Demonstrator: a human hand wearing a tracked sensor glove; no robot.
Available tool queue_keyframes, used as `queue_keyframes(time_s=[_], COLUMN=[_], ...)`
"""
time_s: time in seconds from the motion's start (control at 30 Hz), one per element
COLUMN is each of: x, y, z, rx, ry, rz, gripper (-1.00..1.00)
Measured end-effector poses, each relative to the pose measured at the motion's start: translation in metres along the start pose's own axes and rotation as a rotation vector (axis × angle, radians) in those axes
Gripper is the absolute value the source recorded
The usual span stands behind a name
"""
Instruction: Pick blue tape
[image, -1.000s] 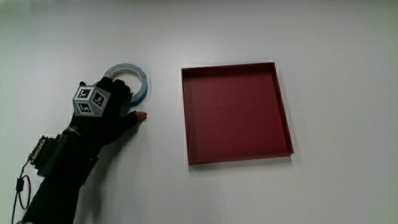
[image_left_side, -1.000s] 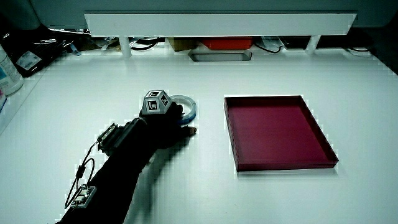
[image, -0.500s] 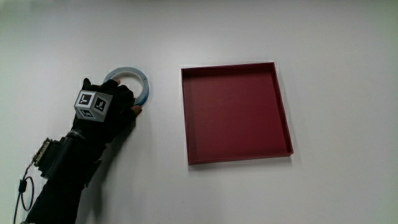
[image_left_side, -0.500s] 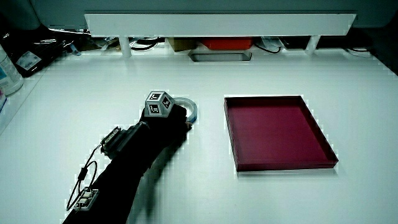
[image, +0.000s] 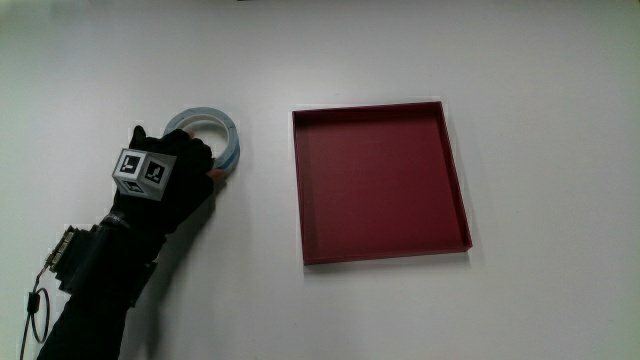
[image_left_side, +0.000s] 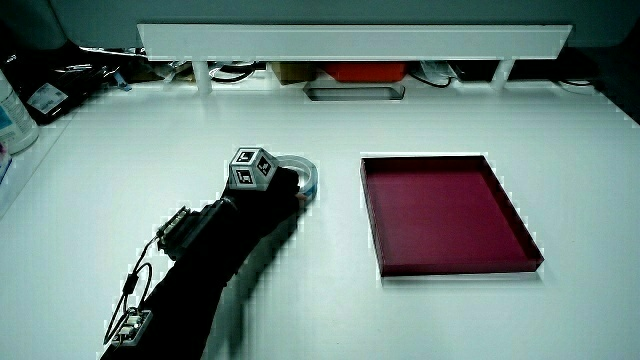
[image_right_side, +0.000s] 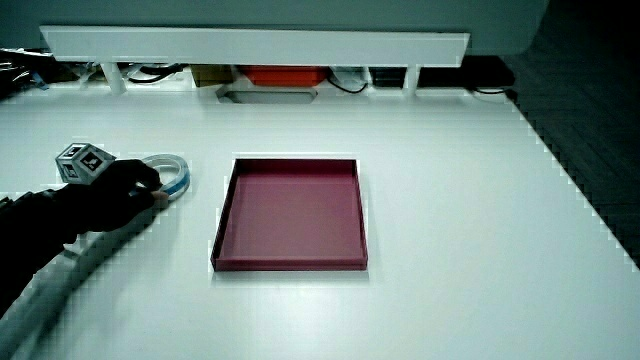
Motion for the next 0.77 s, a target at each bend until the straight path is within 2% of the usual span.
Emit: queue_keyframes(time_s=[0.23,0.27,0.3,0.33,0.37,0.4,0.43,0.47,0.5,0.53,0.57,0.6,0.7,0.73,0.77], x=[0.032,0.04,0.04,0.051,0.054,0.066,0.072,0.079,0.084,0.091,0.097,0.098,0.118,0.121,0.125], y=[-0.005,-0.006,-0.005,-0.005,-0.004,-0.004,-0.004,-0.004,-0.005,-0.005,-0.005,-0.004,-0.002,-0.001,0.0], z=[0.03,0.035,0.032,0.038,0.035,0.044,0.045,0.048,0.048,0.052,0.055,0.049,0.055,0.053,0.052], rx=[0.04,0.051,0.066,0.066,0.087,0.082,0.069,0.077,0.083,0.093,0.099,0.105,0.092,0.099,0.1], ry=[0.008,0.034,-0.02,0.035,-0.002,0.053,0.045,0.059,0.04,0.11,0.127,0.085,0.131,0.097,0.096], rz=[-0.059,-0.072,-0.102,-0.137,-0.13,-0.172,-0.16,-0.182,-0.188,-0.236,-0.23,-0.231,-0.282,-0.314,-0.332], gripper=[1.0,1.0,1.0,1.0,1.0,1.0,1.0,1.0,1.0,1.0,1.0,1.0,1.0,1.0,1.0])
